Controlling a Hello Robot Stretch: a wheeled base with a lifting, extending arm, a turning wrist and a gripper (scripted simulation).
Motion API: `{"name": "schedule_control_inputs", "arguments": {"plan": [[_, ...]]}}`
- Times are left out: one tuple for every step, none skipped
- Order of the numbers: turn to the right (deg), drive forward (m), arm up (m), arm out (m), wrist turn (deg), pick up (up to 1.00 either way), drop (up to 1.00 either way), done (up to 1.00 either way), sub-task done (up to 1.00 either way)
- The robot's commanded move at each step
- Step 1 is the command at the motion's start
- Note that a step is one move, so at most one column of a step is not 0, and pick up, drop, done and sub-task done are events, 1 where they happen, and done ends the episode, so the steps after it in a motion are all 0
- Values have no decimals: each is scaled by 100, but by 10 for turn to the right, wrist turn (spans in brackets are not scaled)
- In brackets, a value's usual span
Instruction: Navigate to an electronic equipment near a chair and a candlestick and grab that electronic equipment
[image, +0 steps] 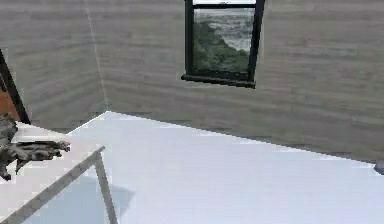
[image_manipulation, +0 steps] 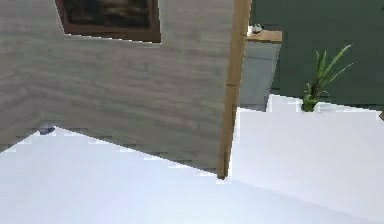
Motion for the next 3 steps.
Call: {"name": "schedule_control_inputs", "arguments": {"plan": [[60, 0, 0, 0, 0, 0, 0, 0, 0], [0, 35, 0, 0, 0, 0, 0, 0, 0], [-450, 0, 0, 0, 0, 0, 0, 0, 0]]}}
